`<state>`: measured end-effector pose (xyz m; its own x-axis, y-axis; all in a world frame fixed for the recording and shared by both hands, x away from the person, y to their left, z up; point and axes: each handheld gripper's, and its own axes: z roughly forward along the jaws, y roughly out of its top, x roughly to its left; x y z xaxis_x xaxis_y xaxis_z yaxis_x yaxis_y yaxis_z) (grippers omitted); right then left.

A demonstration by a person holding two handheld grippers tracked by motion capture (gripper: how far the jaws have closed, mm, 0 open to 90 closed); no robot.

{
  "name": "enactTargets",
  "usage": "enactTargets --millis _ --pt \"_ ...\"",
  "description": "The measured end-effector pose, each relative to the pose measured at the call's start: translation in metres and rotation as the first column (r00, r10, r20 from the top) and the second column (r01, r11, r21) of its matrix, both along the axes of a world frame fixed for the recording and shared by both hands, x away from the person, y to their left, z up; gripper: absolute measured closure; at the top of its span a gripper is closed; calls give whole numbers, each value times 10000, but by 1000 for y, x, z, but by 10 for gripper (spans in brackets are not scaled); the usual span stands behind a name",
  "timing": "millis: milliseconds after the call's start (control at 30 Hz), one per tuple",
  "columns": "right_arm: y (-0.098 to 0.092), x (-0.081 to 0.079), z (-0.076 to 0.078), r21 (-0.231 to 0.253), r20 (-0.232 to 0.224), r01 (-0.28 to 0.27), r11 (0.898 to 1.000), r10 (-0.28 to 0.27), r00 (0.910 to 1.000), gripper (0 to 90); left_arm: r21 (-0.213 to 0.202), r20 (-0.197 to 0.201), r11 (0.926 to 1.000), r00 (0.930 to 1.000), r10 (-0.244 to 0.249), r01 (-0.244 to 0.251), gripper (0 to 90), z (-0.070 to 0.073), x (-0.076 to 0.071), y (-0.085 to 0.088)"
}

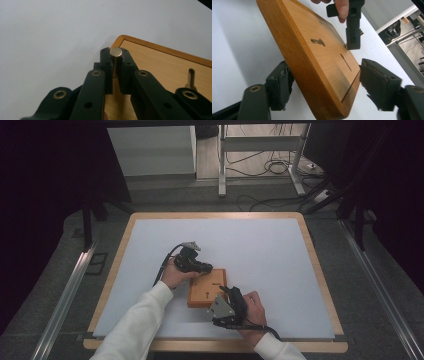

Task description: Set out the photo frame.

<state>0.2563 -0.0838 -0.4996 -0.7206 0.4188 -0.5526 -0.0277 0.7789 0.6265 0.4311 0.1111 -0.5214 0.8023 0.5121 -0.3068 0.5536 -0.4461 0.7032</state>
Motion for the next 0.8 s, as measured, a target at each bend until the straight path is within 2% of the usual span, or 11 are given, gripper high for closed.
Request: enactTargets --millis 133,300,433,533,700,800 --pt "-3 4 5 191 -136 -60 9998 62 9999 409 -101 -30 9999 10000 62 -62 824 -1 1 1" --pt "-6 5 6 155 -141 -158 9998 160 9998 431 -76 20 9999 10000 91 -91 810 -1 1 1" --pt "-6 5 7 123 -93 -210 9997 211 9997 443 -3 69 9992 9992 394 -394 715 0 1 4" --pt "-6 5 8 84 -129 -231 9997 232 9996 446 -78 135 9965 9965 827 -826 570 1 -1 12" --pt "-6 7 9 108 -133 -217 9997 219 9997 451 -406 450 9916 9912 1242 -1224 489 6 -10 35" --pt "-6 8 10 143 -105 -187 9997 189 9998 457 -525 618 9891 9881 1408 -1376 456 8 -22 50"
